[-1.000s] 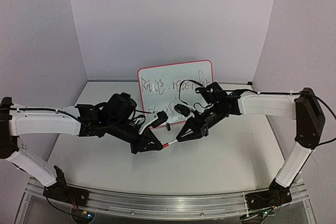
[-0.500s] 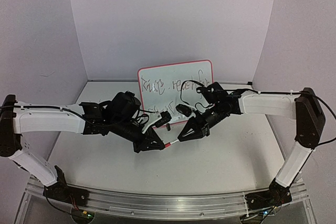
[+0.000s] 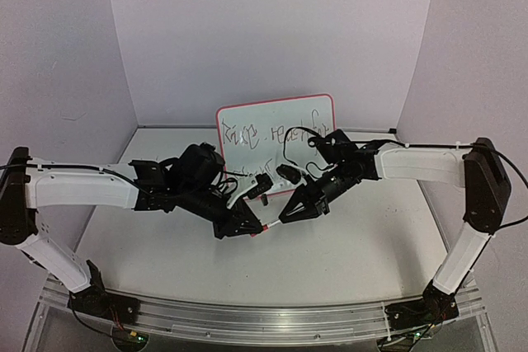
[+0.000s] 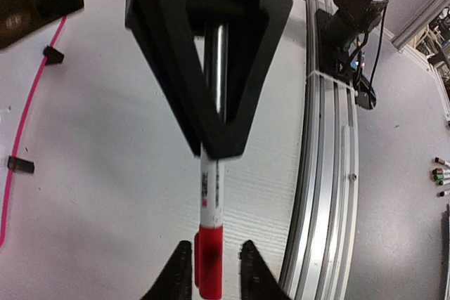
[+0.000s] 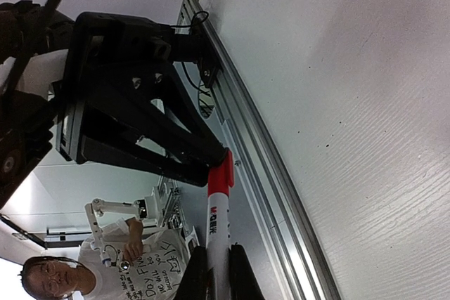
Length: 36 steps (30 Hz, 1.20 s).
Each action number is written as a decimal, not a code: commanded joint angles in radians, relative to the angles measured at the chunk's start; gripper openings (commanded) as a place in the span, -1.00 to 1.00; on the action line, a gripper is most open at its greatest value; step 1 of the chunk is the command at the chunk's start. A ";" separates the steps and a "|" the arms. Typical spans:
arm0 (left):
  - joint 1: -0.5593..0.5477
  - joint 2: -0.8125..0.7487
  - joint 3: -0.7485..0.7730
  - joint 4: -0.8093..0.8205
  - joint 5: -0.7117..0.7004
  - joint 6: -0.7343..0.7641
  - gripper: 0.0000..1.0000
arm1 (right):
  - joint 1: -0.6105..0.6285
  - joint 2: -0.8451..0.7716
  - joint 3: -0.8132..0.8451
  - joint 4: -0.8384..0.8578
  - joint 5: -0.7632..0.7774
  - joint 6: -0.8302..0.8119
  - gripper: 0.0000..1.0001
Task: Write a sentence on the whiteboard
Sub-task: Insert the whiteboard marker without the cap into the pen cap, then put down the whiteboard marker at the center of the board.
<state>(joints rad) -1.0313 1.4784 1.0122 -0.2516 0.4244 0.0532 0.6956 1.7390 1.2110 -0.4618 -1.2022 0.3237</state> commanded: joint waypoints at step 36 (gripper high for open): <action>0.671 -0.118 -0.099 0.041 -0.194 -0.408 0.79 | -0.176 0.052 -0.114 0.040 0.839 0.010 0.56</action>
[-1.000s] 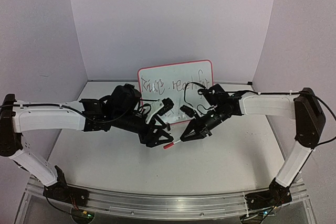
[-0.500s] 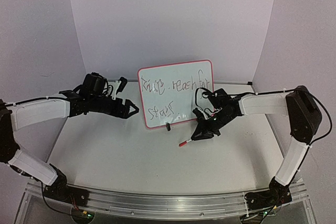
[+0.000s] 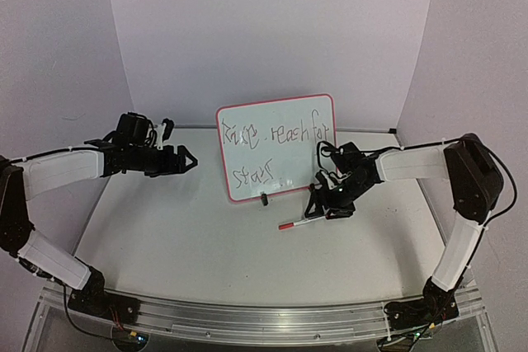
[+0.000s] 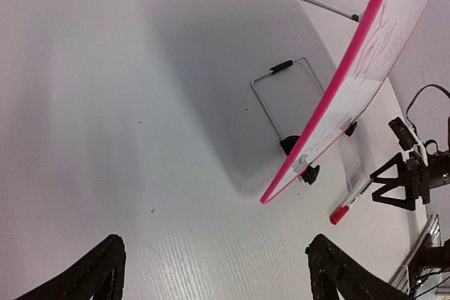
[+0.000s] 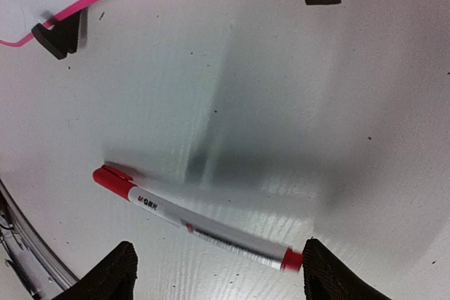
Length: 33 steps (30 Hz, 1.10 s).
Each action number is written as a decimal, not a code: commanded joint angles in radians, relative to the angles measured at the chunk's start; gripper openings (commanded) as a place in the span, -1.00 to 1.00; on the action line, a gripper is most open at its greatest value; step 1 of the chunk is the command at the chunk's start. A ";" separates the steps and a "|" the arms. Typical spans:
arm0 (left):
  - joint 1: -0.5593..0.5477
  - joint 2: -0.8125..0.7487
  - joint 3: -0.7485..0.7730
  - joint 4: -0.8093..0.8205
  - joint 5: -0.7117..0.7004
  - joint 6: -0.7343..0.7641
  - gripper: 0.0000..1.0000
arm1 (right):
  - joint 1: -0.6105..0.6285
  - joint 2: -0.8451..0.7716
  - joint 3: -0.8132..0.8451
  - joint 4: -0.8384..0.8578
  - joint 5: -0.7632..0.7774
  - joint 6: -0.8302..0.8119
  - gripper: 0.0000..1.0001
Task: Write a sentence on the whiteboard
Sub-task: Put down the whiteboard marker at the center of the board, then reset both arms
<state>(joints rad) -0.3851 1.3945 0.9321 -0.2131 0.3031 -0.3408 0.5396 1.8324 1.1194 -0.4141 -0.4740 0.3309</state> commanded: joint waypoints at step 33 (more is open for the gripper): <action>0.289 -0.379 -0.485 0.621 -0.717 0.244 0.99 | -0.322 -0.797 -0.707 0.843 0.759 -0.152 0.97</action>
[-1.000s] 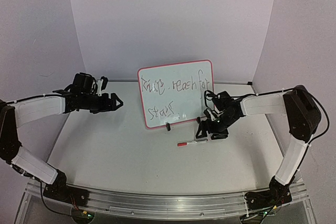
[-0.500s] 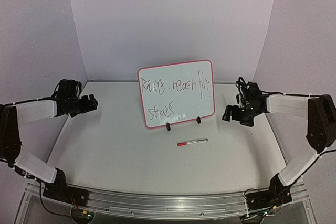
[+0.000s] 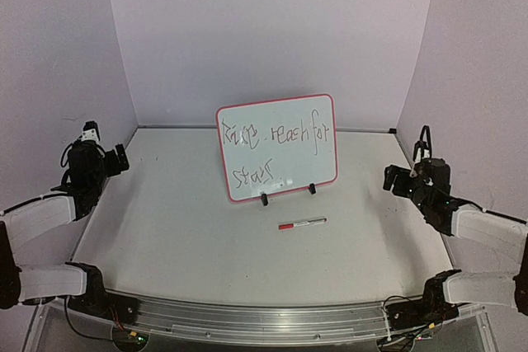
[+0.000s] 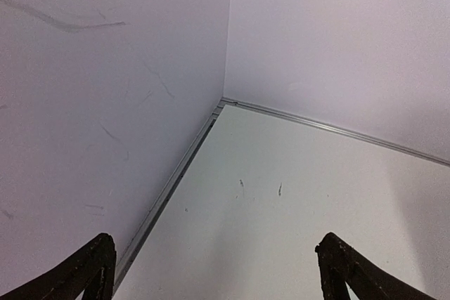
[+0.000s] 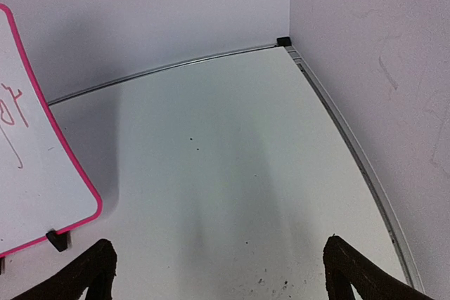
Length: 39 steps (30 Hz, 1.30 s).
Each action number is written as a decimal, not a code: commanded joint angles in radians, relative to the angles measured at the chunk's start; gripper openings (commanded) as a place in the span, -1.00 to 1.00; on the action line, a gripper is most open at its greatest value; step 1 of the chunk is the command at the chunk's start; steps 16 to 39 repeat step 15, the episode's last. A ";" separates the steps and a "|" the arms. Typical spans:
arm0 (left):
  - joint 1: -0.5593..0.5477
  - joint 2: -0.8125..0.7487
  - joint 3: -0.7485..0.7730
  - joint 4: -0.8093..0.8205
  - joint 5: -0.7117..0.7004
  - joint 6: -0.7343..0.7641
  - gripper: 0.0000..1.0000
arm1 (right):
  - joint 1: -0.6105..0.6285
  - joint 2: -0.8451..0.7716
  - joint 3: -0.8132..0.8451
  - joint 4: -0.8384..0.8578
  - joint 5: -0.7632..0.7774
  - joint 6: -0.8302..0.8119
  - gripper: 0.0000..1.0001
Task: Write a sentence on the whiteboard
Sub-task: Reset both arms
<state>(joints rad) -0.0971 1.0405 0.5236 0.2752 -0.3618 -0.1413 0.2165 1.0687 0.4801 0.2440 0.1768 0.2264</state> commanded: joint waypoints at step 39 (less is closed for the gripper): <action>0.001 0.007 -0.098 0.136 -0.064 0.041 0.99 | 0.001 -0.035 -0.073 0.172 0.144 -0.117 0.96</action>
